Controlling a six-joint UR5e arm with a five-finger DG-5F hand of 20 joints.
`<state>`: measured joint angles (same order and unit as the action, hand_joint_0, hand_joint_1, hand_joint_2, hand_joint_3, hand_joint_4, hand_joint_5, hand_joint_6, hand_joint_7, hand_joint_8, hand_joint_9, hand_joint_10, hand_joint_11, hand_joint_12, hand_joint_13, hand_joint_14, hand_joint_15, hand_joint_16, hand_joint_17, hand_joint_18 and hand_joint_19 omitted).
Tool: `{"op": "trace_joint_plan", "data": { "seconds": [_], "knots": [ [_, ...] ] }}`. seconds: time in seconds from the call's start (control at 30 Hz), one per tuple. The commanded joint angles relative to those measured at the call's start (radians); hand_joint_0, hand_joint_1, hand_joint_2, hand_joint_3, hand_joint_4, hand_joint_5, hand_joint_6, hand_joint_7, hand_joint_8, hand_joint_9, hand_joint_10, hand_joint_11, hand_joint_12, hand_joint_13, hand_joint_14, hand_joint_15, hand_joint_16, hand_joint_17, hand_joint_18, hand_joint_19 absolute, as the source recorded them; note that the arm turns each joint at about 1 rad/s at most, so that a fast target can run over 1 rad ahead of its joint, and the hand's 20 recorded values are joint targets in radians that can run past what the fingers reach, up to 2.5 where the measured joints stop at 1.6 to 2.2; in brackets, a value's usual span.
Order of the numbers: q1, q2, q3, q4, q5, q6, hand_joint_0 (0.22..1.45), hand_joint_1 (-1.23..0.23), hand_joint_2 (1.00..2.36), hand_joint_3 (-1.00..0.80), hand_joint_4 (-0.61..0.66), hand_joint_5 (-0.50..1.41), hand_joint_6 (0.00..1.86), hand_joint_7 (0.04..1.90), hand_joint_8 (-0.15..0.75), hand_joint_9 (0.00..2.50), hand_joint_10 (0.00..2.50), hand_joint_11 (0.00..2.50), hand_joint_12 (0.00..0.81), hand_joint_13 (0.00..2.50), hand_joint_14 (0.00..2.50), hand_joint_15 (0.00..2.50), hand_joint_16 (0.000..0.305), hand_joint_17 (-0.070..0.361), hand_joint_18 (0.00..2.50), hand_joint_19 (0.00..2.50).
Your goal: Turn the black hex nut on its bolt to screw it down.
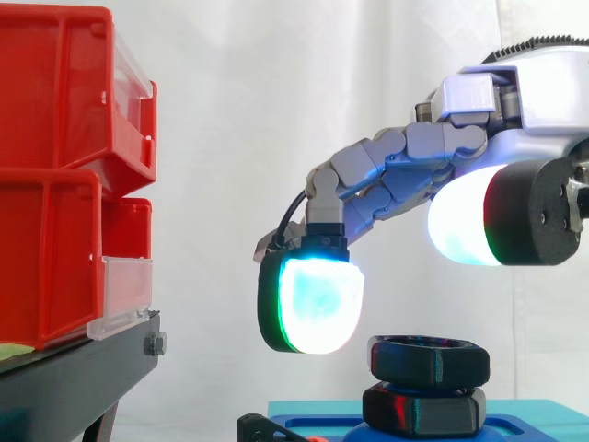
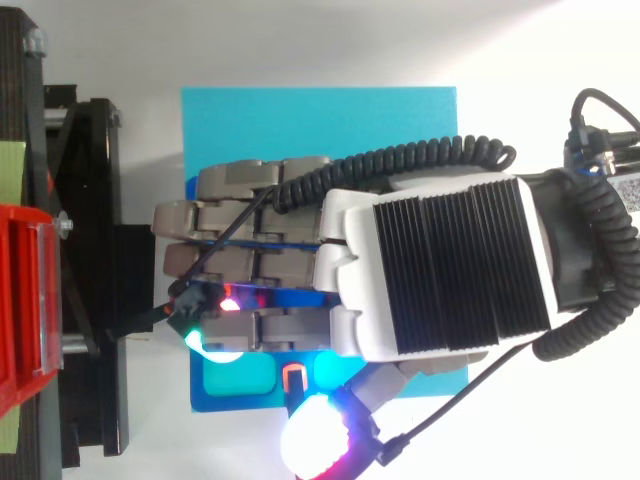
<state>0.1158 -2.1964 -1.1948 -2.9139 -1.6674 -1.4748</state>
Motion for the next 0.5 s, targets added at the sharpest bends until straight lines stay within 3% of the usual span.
{"op": "trace_joint_plan", "data": {
  "seconds": [0.0, 0.47],
  "knots": [
    [-0.008, 0.000, 0.000, -0.022, 0.000, -0.013, 0.52, -0.21, 1.00, -0.50, 0.09, -0.04, 0.50, 1.07, 0.227, 0.54, 0.00, 0.00, 0.309, 0.38, 0.00, 0.00, 0.047, 0.106, 0.33, 0.28],
    [-0.027, 0.000, 0.000, -0.027, -0.005, -0.025, 0.52, -0.21, 1.00, -0.50, 0.09, -0.02, 0.50, 1.25, 0.235, 0.60, 0.00, 0.00, 0.307, 0.43, 0.00, 0.00, 0.046, 0.103, 0.37, 0.29]
  ]
}}
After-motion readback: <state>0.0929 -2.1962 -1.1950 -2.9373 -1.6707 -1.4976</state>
